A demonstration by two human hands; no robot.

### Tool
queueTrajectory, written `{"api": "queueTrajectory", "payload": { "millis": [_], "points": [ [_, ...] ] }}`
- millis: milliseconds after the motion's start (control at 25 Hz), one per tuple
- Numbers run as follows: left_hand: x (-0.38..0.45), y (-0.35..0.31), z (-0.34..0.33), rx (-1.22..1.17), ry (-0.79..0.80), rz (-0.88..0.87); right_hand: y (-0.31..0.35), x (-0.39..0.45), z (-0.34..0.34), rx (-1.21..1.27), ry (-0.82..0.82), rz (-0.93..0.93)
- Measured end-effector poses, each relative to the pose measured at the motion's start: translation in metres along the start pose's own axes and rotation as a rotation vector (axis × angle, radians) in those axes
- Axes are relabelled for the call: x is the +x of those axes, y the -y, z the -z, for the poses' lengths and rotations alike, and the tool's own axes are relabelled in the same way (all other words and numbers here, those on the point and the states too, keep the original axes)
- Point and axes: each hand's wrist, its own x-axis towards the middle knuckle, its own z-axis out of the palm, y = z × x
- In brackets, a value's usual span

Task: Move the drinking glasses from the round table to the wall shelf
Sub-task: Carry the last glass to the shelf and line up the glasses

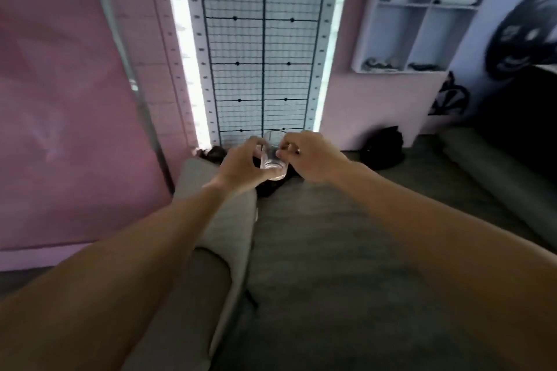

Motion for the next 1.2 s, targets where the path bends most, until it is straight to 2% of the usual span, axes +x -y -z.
{"api": "queueTrajectory", "payload": {
  "millis": [280, 480, 760, 1200],
  "points": [
    [0.056, -0.135, -0.114, -0.152, 0.209, -0.206, -0.110, -0.078, 0.110, -0.065, -0.165, -0.244],
    [0.110, -0.179, -0.173, -0.180, 0.279, -0.280, -0.171, -0.081, 0.143, -0.121, -0.245, -0.350],
    [0.253, -0.195, -0.235, -0.223, 0.314, -0.366, -0.267, 0.009, 0.178, -0.168, -0.326, -0.434],
    [0.465, -0.201, -0.288, -0.269, 0.303, -0.363, -0.382, 0.173, 0.227, -0.142, -0.381, -0.492]
  ]
}}
